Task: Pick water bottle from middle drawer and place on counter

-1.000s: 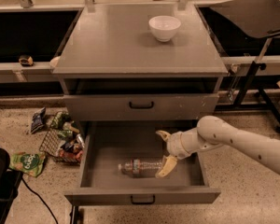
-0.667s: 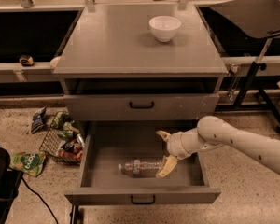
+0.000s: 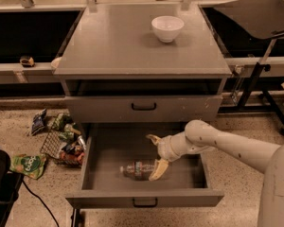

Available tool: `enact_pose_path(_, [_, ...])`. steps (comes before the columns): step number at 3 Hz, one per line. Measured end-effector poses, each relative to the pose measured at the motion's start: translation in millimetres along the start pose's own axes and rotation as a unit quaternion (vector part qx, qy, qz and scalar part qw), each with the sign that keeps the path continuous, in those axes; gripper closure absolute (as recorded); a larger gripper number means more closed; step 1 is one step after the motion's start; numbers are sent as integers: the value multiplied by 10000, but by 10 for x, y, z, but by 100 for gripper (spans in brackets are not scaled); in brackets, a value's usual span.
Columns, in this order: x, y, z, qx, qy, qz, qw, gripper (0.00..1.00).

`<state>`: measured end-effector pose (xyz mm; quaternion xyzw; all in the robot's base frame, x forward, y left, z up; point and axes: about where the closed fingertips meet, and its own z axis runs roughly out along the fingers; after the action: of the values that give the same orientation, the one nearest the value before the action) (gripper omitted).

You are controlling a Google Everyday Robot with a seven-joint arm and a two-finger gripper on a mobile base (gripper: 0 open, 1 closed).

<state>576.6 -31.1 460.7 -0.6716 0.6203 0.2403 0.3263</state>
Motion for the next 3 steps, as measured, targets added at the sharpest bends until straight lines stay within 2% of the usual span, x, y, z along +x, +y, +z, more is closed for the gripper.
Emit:
enact_pose_path(1, [32, -16, 285, -15, -60, -204, 9998, 0])
enact_pose_path(3, [118, 18, 699, -158, -12, -301, 9994, 0])
